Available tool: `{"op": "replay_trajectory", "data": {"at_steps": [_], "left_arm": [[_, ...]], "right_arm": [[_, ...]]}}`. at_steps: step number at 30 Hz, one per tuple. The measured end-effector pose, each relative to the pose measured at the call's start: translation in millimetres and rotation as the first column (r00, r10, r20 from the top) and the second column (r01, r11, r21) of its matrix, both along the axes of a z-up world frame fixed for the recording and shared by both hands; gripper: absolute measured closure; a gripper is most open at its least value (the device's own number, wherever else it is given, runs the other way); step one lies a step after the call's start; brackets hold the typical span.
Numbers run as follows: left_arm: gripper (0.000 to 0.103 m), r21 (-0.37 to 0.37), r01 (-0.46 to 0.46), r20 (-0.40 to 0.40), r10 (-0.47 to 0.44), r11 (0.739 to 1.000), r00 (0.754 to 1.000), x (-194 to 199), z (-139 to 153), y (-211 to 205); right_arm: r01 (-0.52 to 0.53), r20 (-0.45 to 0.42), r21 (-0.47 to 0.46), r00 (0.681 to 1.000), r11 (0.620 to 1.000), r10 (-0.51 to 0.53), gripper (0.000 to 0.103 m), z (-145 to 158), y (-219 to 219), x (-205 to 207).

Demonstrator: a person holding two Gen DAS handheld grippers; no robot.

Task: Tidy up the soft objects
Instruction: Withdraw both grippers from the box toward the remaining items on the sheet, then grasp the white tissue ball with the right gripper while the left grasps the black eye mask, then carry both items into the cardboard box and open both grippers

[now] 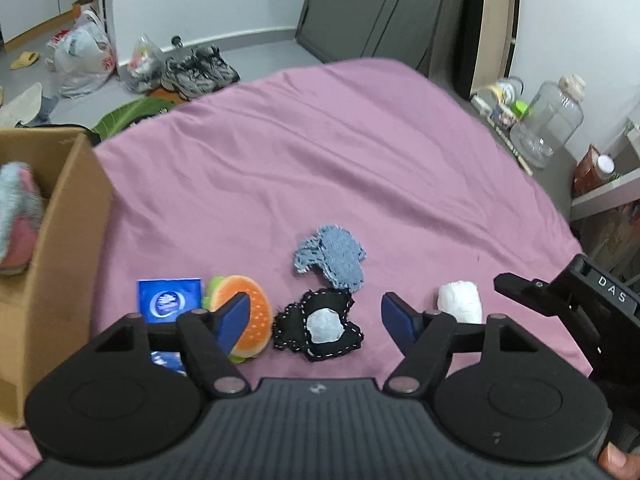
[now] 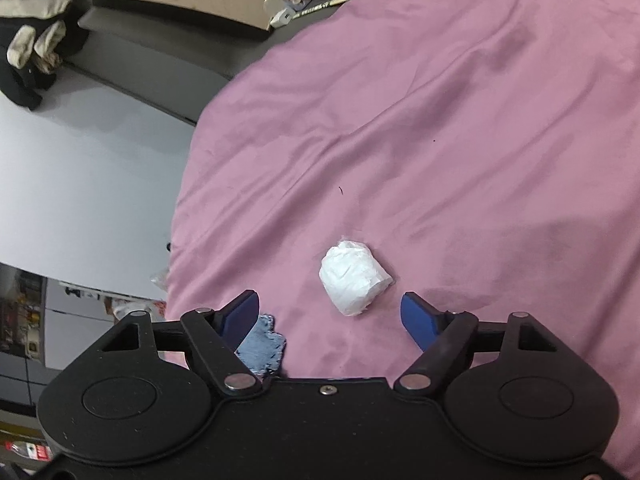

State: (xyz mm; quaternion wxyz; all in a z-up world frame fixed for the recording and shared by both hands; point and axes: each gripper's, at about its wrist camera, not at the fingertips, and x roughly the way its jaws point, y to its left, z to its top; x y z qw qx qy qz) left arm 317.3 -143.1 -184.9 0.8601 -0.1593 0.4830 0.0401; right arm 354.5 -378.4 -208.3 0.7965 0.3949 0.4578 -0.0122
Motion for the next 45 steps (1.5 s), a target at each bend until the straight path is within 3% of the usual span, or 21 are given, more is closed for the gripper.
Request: {"op": "replay_trajectory", "data": {"at_steps": [12,19,21,22,23,25,29,45], "left_arm": [[0.037,0.023,0.051,-0.084,-0.049,0.998,0.995,25.2,-47.8,-17.5],[0.037,0.087,0.109,-0.121,-0.098,0.99,0.988,31.2,-64.6,-27.0],[0.048,0.09,0.103,-0.116,-0.092,0.991,0.989,29.3,-63.5,-25.2],[0.059,0.097,0.099,-0.115,-0.087,0.99,0.989,27.3,-62.6,-23.5],[0.064,0.099,0.095,-0.115,-0.084,0.991,0.99,25.5,-61.6,-22.0],[0.082,0.103,0.087,-0.115,-0.075,0.991,0.991,23.4,-59.7,-21.1],[0.086,0.071,0.069,-0.1,-0.062,0.995,0.993,18.6,-48.1,-12.8],[0.087,0.026,0.009,0.027,-0.01,1.0,1.0,-24.5,23.7,27.0]], "right_arm": [[-0.058,-0.039,-0.043,0.998,0.997,0.056,0.028,-22.5,6.2,20.4],[-0.085,-0.039,-0.076,0.996,0.993,0.082,0.03,-25.6,10.1,26.3],[-0.094,-0.037,-0.089,0.995,0.992,0.091,0.038,-26.0,11.4,26.8],[-0.1,-0.038,-0.094,0.995,0.991,0.097,0.048,-26.5,12.1,27.3],[-0.106,-0.042,-0.098,0.994,0.99,0.102,0.06,-27.4,12.7,27.6],[-0.111,-0.046,-0.097,0.993,0.989,0.107,0.061,-29.4,12.8,26.1],[-0.106,-0.015,-0.103,0.994,0.989,0.105,0.063,-25.3,12.8,24.5],[-0.153,0.09,-0.11,0.983,0.982,0.163,0.063,31.5,41.4,-4.7]]}}
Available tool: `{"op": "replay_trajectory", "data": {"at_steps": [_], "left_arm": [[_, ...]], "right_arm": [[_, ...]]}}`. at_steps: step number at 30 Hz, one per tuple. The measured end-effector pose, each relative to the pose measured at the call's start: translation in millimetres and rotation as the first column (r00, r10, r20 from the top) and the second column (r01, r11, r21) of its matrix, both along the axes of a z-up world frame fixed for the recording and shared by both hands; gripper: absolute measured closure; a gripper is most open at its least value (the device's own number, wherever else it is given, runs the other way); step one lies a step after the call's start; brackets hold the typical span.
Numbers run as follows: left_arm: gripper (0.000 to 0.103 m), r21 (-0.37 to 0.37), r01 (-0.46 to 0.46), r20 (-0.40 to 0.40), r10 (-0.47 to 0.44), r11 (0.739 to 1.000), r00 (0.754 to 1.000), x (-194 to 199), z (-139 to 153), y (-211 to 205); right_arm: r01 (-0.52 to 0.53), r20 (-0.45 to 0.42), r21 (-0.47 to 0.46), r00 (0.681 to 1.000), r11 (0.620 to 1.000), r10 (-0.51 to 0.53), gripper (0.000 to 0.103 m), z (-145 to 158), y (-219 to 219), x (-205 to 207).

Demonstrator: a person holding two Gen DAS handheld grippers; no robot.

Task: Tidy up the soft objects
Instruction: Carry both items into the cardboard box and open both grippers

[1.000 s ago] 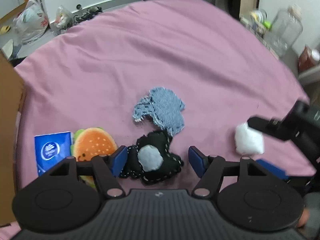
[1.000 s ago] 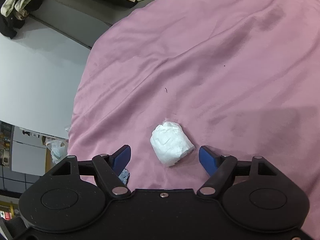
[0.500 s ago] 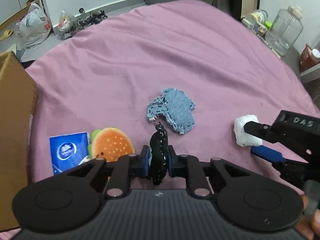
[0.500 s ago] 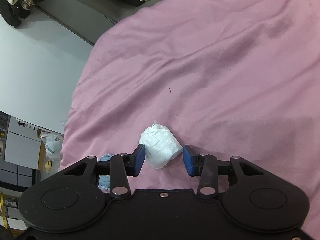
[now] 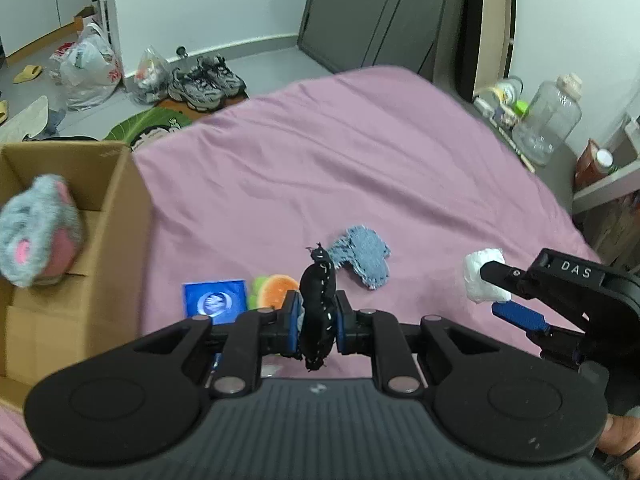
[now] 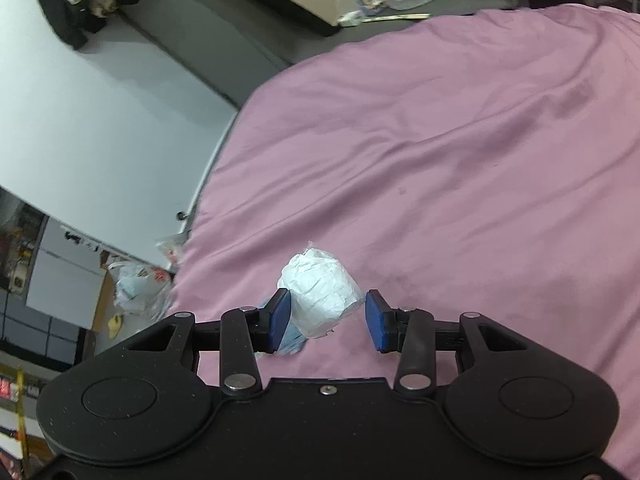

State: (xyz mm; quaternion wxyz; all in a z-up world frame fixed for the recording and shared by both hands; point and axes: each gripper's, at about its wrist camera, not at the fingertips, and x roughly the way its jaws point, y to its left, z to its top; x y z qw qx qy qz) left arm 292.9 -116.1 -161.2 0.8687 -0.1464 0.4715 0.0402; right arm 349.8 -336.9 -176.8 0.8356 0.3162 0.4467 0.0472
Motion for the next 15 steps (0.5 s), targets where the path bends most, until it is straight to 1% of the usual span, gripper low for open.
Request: {"op": "replay_trajectory", "data": {"at_steps": [2,8,15], "left_arm": [[0.087,-0.006,-0.01,0.014,0.01,1.0,1.0,-6.8,8.1,7.5],[0.087,-0.017,-0.048,0.053,0.049,0.999,0.997,-26.4,28.9,34.7],[0.087,-0.026,-0.088,0.083,0.09,0.996,0.992,-49.1,45.0,61.0]], "right_arm": [[-0.029,0.01,0.014,1.0,0.999,0.029,0.063,8.6,11.9,-6.1],[-0.107,0.066,0.01,0.992,0.994,0.106,0.063,38.3,49.4,-22.9],[-0.169,0.118,-0.002,0.979,0.986,0.168,0.063,64.8,77.2,-36.9]]}}
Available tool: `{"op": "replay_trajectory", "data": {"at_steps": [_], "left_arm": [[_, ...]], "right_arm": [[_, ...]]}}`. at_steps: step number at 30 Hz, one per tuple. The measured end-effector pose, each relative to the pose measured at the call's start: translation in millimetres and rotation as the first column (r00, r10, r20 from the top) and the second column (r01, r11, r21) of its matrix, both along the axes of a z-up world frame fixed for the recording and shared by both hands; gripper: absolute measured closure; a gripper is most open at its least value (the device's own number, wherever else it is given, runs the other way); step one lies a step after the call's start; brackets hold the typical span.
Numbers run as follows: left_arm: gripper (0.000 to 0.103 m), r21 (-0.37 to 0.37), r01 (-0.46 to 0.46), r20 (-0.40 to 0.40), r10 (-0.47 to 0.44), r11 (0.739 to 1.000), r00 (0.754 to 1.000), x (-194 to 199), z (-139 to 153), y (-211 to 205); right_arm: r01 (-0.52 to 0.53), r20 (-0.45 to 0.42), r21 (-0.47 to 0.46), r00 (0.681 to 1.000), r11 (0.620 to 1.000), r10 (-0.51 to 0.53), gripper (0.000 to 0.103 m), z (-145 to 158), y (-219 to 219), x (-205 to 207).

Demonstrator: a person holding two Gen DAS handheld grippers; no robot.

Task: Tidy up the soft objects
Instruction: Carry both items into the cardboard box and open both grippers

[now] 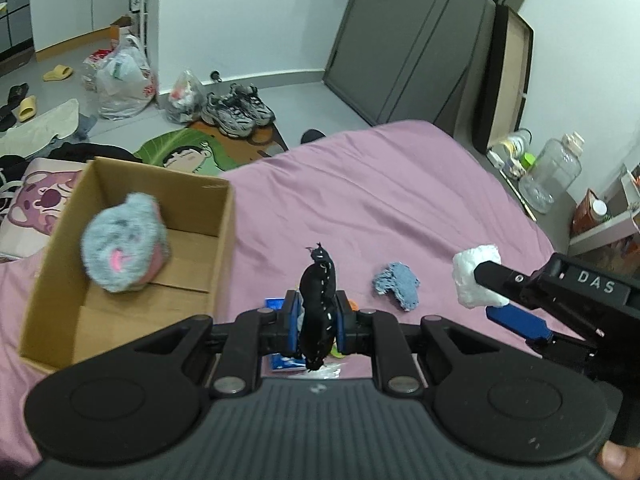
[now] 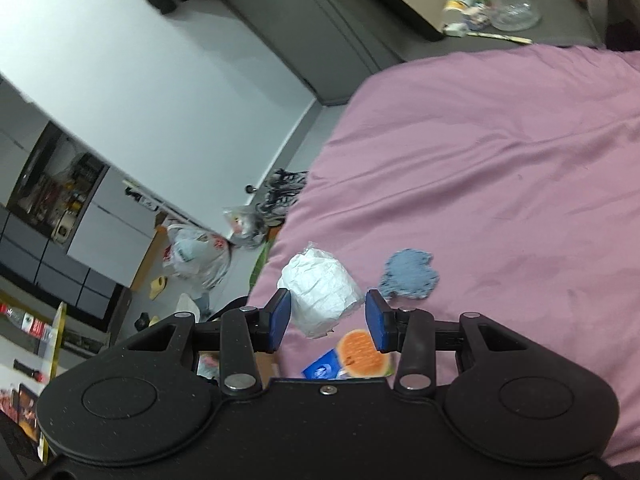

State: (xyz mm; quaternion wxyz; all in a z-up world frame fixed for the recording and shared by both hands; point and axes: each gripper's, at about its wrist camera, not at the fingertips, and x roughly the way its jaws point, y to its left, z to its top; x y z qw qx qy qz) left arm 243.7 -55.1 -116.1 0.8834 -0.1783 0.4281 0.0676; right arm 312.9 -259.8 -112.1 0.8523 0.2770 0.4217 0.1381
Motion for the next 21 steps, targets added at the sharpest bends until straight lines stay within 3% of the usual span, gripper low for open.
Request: {"op": "replay_trajectory", "data": {"at_steps": [11,21], "left_arm": [[0.087,-0.036,-0.056,0.046,0.057,0.998,0.997,-31.0,16.6,42.8],[0.086,-0.064,-0.111,0.058,0.115,0.992,0.992,-53.2,14.0,87.5]], "right_arm": [[-0.076,0.036,-0.023,0.996,0.997,0.077,0.063,22.7,44.6,-23.5],[-0.141,0.039,-0.046,0.989,0.989,0.143,0.063,28.7,92.2,-37.4]]}}
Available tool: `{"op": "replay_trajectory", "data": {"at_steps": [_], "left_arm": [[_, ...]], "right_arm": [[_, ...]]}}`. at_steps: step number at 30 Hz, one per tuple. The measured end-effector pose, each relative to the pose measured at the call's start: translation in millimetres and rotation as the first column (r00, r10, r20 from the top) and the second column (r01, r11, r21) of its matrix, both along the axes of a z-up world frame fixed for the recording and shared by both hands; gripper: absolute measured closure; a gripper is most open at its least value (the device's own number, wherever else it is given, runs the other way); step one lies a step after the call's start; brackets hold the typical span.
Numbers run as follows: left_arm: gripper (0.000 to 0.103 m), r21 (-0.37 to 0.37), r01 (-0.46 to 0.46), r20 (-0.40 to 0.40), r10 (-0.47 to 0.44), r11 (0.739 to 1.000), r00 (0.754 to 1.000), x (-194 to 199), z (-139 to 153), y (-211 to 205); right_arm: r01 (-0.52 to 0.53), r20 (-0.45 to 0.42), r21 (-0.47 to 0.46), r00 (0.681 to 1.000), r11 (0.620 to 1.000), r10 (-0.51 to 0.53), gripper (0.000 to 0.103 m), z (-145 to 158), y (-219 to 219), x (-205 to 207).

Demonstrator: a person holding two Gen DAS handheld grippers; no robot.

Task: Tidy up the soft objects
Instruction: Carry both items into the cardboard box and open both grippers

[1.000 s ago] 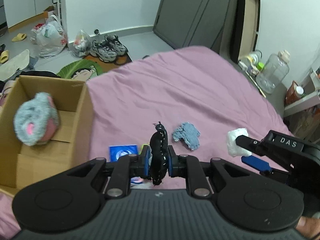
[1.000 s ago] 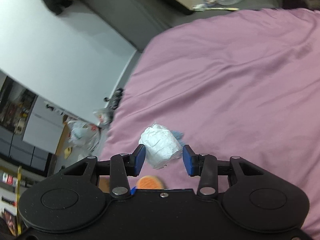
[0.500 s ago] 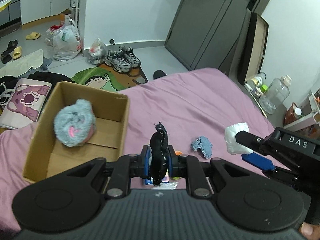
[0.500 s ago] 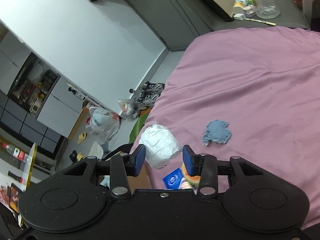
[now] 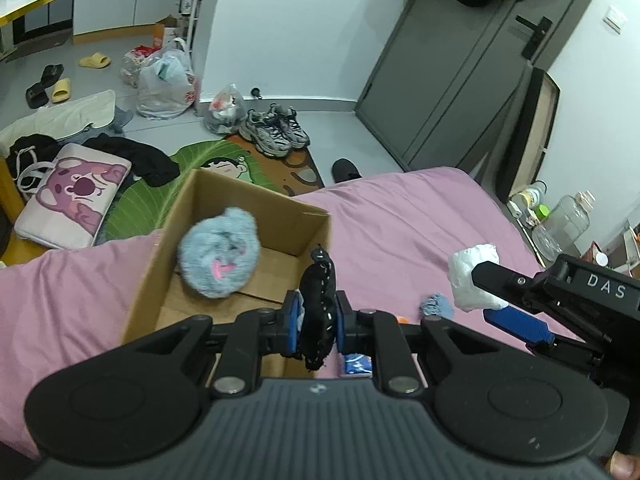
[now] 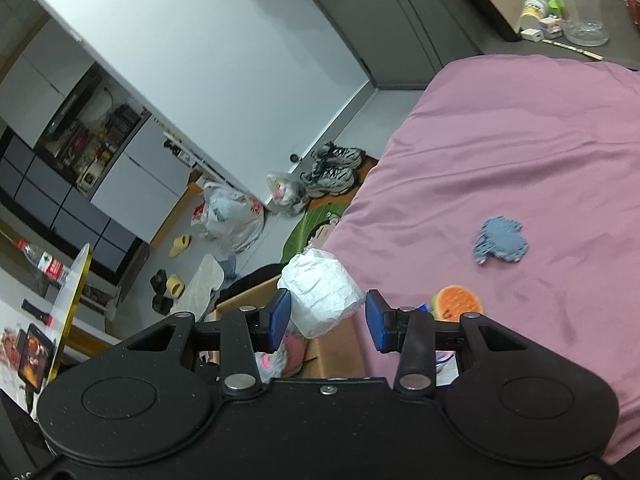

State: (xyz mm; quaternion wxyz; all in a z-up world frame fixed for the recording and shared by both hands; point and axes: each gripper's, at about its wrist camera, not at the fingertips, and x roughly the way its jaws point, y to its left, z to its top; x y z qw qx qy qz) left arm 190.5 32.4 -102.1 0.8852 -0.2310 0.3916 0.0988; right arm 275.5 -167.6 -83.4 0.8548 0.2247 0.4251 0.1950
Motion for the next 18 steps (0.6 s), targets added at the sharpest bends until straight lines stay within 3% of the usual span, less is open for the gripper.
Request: {"op": "replay_trajectory", "data": {"at_steps": [18], "left_arm": [[0.086,-0.047,-0.07,-0.041,0.069,0.996,0.997,-11.7,-23.0,67.2]], "right_arm": [[-0.073,-0.037,-0.05,0.997,0.996,0.071,0.063,-8.6,71.9,-2.4]]}}
